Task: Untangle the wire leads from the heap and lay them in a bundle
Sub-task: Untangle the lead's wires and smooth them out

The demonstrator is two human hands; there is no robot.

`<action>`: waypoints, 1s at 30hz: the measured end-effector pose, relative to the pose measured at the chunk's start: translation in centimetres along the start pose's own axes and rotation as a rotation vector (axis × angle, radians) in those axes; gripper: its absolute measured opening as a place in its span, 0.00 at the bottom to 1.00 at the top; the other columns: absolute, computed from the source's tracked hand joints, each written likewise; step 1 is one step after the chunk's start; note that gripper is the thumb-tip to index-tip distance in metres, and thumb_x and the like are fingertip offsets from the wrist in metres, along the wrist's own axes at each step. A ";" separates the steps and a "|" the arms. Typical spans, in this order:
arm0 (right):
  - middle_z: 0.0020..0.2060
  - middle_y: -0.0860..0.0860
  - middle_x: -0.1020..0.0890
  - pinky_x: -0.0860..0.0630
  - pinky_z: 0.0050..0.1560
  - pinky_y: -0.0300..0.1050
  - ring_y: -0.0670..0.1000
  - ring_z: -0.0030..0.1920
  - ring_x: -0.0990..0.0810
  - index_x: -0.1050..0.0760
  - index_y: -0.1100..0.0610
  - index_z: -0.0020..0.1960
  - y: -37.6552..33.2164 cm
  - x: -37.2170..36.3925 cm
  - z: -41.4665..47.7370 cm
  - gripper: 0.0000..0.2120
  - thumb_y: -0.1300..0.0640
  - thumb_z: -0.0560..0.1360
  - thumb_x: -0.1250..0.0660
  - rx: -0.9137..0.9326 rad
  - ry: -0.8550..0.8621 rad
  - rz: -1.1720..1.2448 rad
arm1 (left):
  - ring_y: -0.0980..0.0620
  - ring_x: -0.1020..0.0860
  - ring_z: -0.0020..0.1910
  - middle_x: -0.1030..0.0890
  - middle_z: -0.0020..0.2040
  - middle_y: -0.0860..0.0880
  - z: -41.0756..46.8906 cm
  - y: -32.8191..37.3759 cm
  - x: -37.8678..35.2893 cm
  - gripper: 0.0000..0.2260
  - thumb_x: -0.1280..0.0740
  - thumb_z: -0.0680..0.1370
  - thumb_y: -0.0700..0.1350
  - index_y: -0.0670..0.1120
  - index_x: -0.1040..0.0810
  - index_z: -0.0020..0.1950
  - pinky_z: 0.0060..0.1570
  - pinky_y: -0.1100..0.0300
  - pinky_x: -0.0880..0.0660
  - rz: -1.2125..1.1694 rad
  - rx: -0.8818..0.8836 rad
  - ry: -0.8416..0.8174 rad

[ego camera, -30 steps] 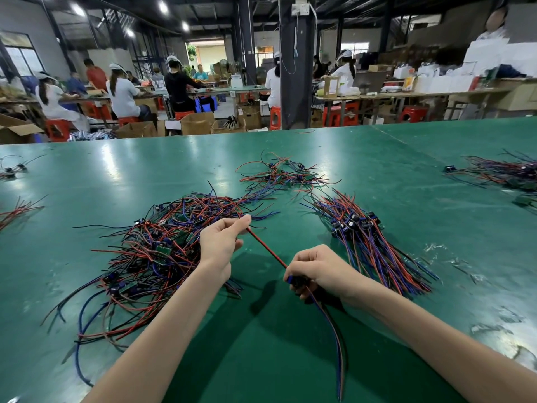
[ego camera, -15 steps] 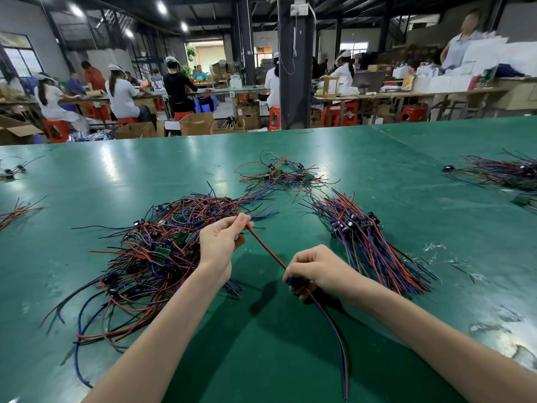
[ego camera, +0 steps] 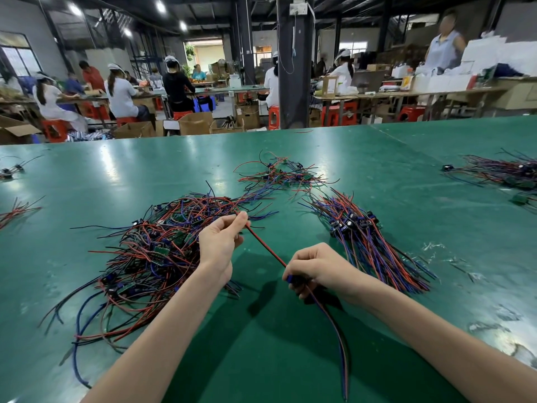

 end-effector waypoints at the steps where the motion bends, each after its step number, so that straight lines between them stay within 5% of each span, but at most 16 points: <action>1: 0.27 0.56 0.21 0.25 0.31 0.44 0.53 0.27 0.25 0.21 0.61 0.34 -0.1 0.1 0.0 0.07 0.65 0.71 0.33 0.003 0.002 0.033 | 0.61 0.27 0.30 0.18 0.35 0.53 -0.1 0.0 -0.1 0.02 0.29 0.75 0.42 0.45 0.19 0.43 0.36 0.66 0.27 -0.013 0.002 -0.003; 4: 0.29 0.55 0.19 0.25 0.28 0.39 0.48 0.28 0.24 0.19 0.62 0.36 -0.8 1.4 0.2 0.08 0.65 0.73 0.33 0.052 0.082 0.164 | 0.59 0.27 0.38 0.20 0.43 0.51 -0.6 -0.3 -1.1 0.03 0.32 0.76 0.43 0.45 0.20 0.47 0.35 0.67 0.26 -0.018 0.019 -0.040; 9: 0.35 0.48 0.17 0.35 0.32 0.37 0.45 0.35 0.30 0.17 0.56 0.37 -1.5 4.5 0.4 0.10 0.61 0.75 0.33 0.150 0.294 0.270 | 0.59 0.28 0.30 0.18 0.38 0.50 -3.9 -2.4 -5.2 0.07 0.33 0.77 0.45 0.41 0.21 0.45 0.34 0.67 0.27 0.086 0.068 -0.304; 12: 0.32 0.46 0.19 0.38 0.28 0.35 0.44 0.30 0.35 0.17 0.57 0.41 -1.3 4.6 0.6 0.08 0.61 0.75 0.34 0.149 0.275 0.379 | 0.60 0.26 0.30 0.18 0.36 0.51 -5.7 -2.9 -7.4 0.03 0.32 0.76 0.41 0.43 0.20 0.44 0.37 0.67 0.26 0.183 0.006 -0.469; 14: 0.33 0.49 0.20 0.34 0.30 0.35 0.44 0.30 0.30 0.17 0.58 0.42 -1.2 4.0 0.8 0.07 0.61 0.75 0.34 0.123 0.224 0.465 | 0.60 0.23 0.35 0.17 0.38 0.52 -6.3 -2.9 -8.3 0.03 0.31 0.75 0.36 0.43 0.20 0.45 0.42 0.66 0.25 0.249 -0.064 -0.530; 18: 0.31 0.48 0.20 0.31 0.29 0.34 0.43 0.27 0.27 0.19 0.58 0.45 -1.0 3.2 0.9 0.07 0.60 0.76 0.36 0.107 0.166 0.508 | 0.51 0.25 0.37 0.18 0.36 0.48 -6.4 -3.0 -7.8 0.04 0.30 0.73 0.35 0.43 0.19 0.42 0.39 0.65 0.28 0.230 -0.034 -0.505; 26: 0.30 0.48 0.22 0.35 0.26 0.36 0.45 0.26 0.29 0.27 0.58 0.45 -0.2 2.2 0.8 0.03 0.59 0.77 0.35 0.047 0.164 0.430 | 0.57 0.23 0.32 0.18 0.35 0.50 -5.5 -3.0 -6.4 0.04 0.30 0.74 0.40 0.43 0.23 0.40 0.30 0.67 0.29 -0.001 0.169 -0.388; 30: 0.34 0.51 0.22 0.33 0.26 0.35 0.45 0.27 0.25 0.26 0.59 0.44 -0.1 1.5 0.7 0.03 0.60 0.75 0.33 0.027 0.103 0.375 | 0.60 0.25 0.32 0.22 0.32 0.55 -4.9 -3.2 -5.6 0.07 0.27 0.72 0.43 0.48 0.22 0.36 0.36 0.64 0.32 0.041 0.217 -0.317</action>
Point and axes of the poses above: each hand's wrist, its own z-axis towards the middle knuckle, its own x-axis out of the back of the hand, y = z × x, the point moved 8 cm from there along z, towards the middle knuckle
